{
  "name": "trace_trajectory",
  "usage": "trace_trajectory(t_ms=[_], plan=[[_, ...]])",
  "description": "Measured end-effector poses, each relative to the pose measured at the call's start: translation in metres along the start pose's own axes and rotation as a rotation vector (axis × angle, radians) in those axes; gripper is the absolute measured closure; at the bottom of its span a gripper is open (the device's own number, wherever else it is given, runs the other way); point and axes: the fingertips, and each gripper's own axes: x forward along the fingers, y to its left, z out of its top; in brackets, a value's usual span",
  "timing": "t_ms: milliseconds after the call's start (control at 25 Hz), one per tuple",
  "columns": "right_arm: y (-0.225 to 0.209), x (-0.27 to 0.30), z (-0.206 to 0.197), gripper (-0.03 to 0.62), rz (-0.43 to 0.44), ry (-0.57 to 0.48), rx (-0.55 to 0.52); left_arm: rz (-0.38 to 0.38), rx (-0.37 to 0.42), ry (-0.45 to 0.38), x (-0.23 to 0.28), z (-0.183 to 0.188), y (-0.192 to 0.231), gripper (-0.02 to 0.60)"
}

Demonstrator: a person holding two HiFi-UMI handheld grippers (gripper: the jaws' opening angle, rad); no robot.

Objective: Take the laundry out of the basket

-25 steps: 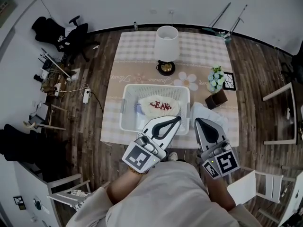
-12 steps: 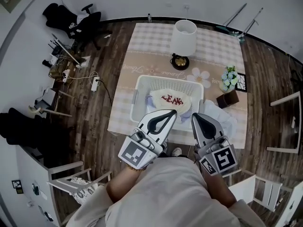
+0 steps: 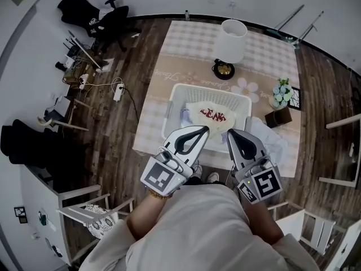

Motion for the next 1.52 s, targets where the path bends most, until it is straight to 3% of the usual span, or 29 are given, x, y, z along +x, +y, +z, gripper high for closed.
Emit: trace_trajectory(t_ms=[200, 360, 520, 680, 880, 960, 1080, 1240, 1520], plan=[[-0.011, 0.010, -0.024, 0.565, 0.028, 0.135, -0.117, -0.053, 0.037, 0.083, 0.017, -0.016, 0.008, 0.557], [-0.024, 0.024, -0.052, 0.560, 0.072, 0.260, -0.195, -0.164, 0.222, 0.185, 0.036, -0.039, 0.017, 0.515], [-0.035, 0.036, -0.081, 0.547, 0.127, 0.407, -0.271, -0.274, 0.344, 0.368, 0.047, -0.075, 0.021, 0.482], [-0.039, 0.047, -0.114, 0.442, 0.224, 0.573, -0.390, -0.371, 0.474, 0.545, 0.059, -0.119, 0.027, 0.440], [-0.044, 0.061, -0.158, 0.379, 0.331, 0.763, -0.523, -0.457, 0.628, 0.688, 0.073, -0.158, 0.038, 0.423], [-0.048, 0.065, -0.176, 0.370, 0.366, 0.838, -0.549, -0.494, 0.659, 0.744, 0.077, -0.172, 0.041, 0.405], [-0.053, 0.071, -0.201, 0.297, 0.404, 0.931, -0.578, -0.554, 0.691, 0.854, 0.078, -0.202, 0.047, 0.331], [-0.056, 0.081, -0.223, 0.296, 0.427, 0.992, -0.598, -0.607, 0.742, 0.959, 0.078, -0.240, 0.055, 0.330], [-0.064, 0.096, -0.262, 0.296, 0.466, 1.078, -0.618, -0.653, 0.762, 1.062, 0.083, -0.285, 0.067, 0.330]])
